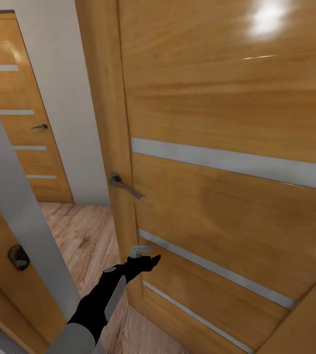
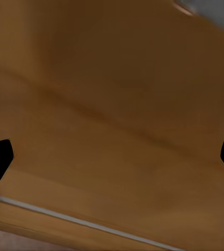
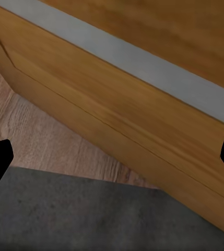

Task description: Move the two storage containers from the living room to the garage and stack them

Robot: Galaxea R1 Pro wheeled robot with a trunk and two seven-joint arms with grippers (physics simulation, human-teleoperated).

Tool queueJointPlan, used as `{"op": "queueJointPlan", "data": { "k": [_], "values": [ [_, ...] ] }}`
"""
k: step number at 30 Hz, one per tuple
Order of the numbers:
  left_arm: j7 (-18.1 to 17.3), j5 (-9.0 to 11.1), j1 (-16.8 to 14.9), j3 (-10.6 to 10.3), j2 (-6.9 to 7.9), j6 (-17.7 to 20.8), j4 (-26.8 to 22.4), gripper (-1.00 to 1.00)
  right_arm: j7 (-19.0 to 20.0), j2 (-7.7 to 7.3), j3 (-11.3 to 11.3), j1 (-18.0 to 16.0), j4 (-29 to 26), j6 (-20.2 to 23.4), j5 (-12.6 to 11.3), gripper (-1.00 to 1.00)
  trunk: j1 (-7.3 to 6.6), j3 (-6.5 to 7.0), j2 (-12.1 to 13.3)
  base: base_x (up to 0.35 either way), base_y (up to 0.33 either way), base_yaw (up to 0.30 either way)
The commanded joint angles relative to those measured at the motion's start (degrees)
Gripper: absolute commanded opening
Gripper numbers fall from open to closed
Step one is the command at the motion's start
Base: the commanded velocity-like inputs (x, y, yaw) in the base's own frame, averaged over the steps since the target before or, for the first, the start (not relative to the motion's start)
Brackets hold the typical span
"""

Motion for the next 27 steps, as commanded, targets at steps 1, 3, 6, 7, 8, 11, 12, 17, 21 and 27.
{"op": "queueJointPlan", "data": {
  "k": [1, 3, 6, 7, 8, 11, 12, 17, 21, 27],
  "values": [
    [-0.01, 0.50, -0.03, 0.01, 0.00, 0.32, -0.05, 1.00, -0.37, -0.02, 0.34, -0.04, 0.04, -0.14, -0.01, 1.00, 0.00, -0.14, -0.03, 0.001, 0.000, 0.073],
    [-0.01, 0.50, -0.03, 0.02, 0.00, 0.02, -0.03, 1.00, -0.37, -0.02, 0.34, -0.03, 0.04, -0.14, 0.00, 1.00, 0.00, -0.31, -0.03, 0.001, 0.000, 0.075],
    [-0.03, 0.50, -0.03, 0.02, 0.00, -0.40, 0.00, 1.00, -0.37, -0.02, 0.34, -0.03, 0.04, -0.14, 0.00, 1.00, 0.00, -0.57, -0.03, 0.000, 0.000, 0.079],
    [-0.04, 0.50, -0.03, 0.02, 0.00, -0.45, 0.00, 1.00, -0.37, -0.02, 0.34, -0.03, 0.04, -0.14, 0.00, 1.00, 0.00, -0.66, -0.03, 0.000, 0.000, 0.080],
    [-0.05, 0.50, -0.03, 0.02, 0.00, -0.50, 0.00, 1.00, -0.37, -0.02, 0.34, -0.03, 0.04, -0.14, 0.00, 1.00, 0.00, -0.75, -0.03, 0.000, 0.000, 0.081],
    [-0.07, 0.50, -0.03, -0.02, 0.00, -0.61, -0.01, 1.00, -0.37, -0.02, 0.34, -0.03, 0.04, -0.14, 0.00, 1.00, 0.00, -0.97, -0.03, 0.000, 0.000, 0.068],
    [-0.07, 0.52, -0.03, -0.05, 0.00, -0.62, -0.02, 1.00, -0.37, -0.02, 0.34, -0.03, 0.04, -0.14, 0.00, 1.00, 0.00, -1.01, -0.03, 0.000, 0.000, 0.040],
    [-2.12, 0.63, -0.03, -1.25, 0.00, -0.65, -0.56, 1.00, -0.37, -0.02, 0.34, -0.03, 0.04, -0.14, -0.02, 1.00, 0.00, -1.11, -0.03, 0.000, 0.000, 0.018],
    [-8.80, 0.73, -0.03, -3.87, 0.00, -0.61, -1.31, 1.00, -0.37, -0.02, 0.34, -0.03, 0.04, -0.14, 0.00, 1.00, 0.00, -1.13, -0.03, 0.000, 0.000, 0.005],
    [-11.47, 0.83, -0.03, -4.92, 0.00, -0.60, -2.61, 1.00, -0.37, -0.02, 0.34, -0.04, 0.04, -0.14, 0.00, 1.00, 0.00, -1.14, -0.03, 0.000, 0.000, 0.001]
  ]
}}
